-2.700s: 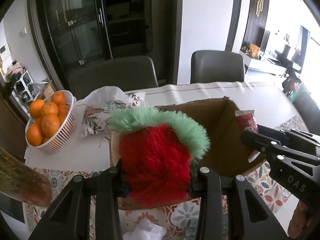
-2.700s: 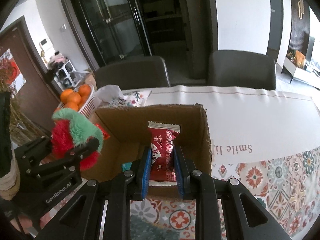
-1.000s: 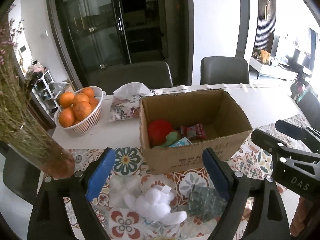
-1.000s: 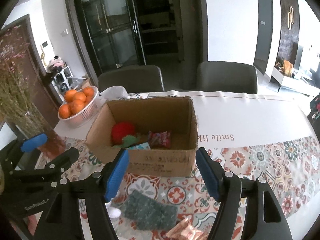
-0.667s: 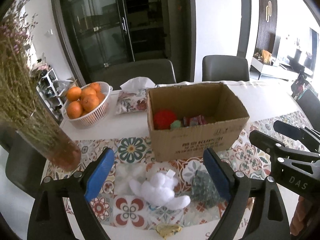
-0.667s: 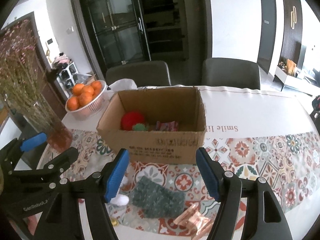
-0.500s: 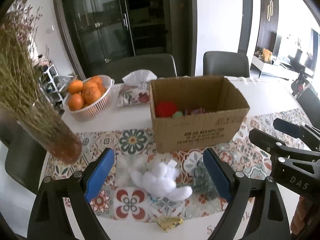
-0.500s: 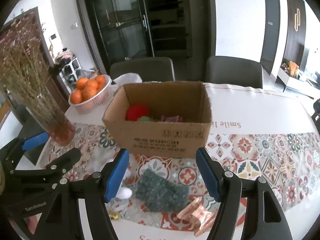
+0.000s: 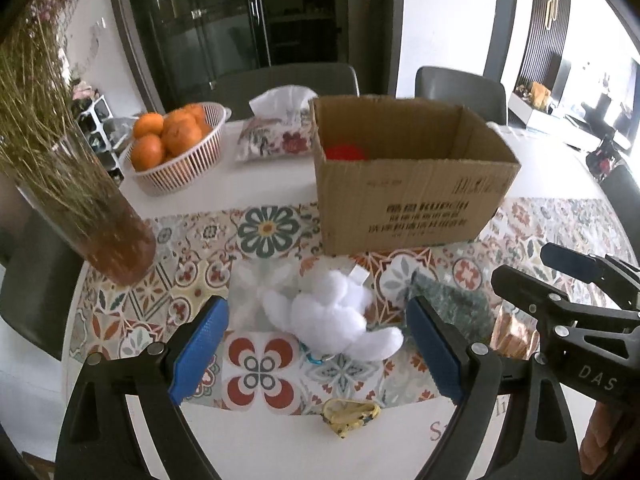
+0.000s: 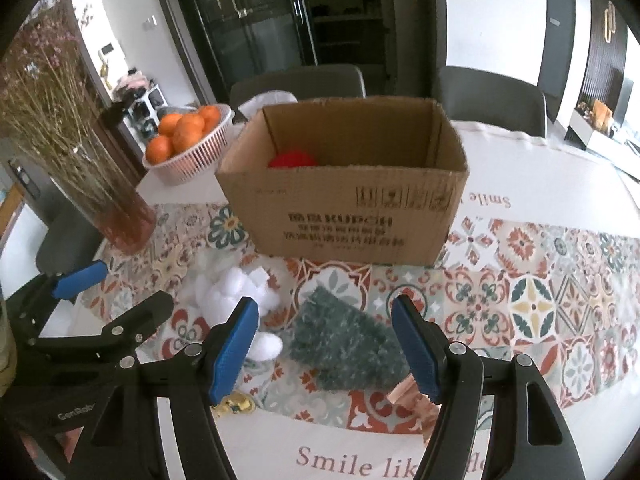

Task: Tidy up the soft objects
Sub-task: 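Move the left tool to the white fluffy plush while the right tool approaches the green fuzzy pad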

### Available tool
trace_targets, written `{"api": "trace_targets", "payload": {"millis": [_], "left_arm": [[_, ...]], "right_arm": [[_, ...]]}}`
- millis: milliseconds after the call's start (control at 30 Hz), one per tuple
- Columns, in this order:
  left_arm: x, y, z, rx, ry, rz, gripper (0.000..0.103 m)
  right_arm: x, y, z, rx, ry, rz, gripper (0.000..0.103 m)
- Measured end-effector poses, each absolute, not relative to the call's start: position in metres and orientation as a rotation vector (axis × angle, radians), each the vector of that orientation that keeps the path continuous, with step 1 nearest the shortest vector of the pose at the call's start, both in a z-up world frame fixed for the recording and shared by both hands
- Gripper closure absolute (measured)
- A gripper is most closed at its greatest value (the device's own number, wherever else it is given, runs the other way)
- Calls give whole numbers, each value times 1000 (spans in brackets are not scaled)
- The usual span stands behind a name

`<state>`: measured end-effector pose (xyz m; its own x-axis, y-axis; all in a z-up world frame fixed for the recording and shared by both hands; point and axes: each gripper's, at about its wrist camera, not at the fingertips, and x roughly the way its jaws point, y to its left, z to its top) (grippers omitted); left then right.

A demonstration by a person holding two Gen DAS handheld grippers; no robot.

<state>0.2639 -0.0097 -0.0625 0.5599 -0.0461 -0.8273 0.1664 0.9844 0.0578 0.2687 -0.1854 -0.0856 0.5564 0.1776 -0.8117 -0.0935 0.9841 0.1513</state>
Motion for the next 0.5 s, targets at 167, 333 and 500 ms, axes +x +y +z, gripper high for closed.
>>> {"api": "trace_targets", "payload": {"millis": [167, 333, 500], "left_arm": [[268, -8, -83, 143, 1008, -144, 12], [274, -7, -104, 162, 1058, -155, 12], [285, -10, -128, 202, 1112, -164, 12]], "right_arm": [[272, -181, -104, 90, 1014, 157, 33], [278, -180, -126, 82, 1069, 152, 33], [287, -178, -151, 80, 1144, 153, 33]]}}
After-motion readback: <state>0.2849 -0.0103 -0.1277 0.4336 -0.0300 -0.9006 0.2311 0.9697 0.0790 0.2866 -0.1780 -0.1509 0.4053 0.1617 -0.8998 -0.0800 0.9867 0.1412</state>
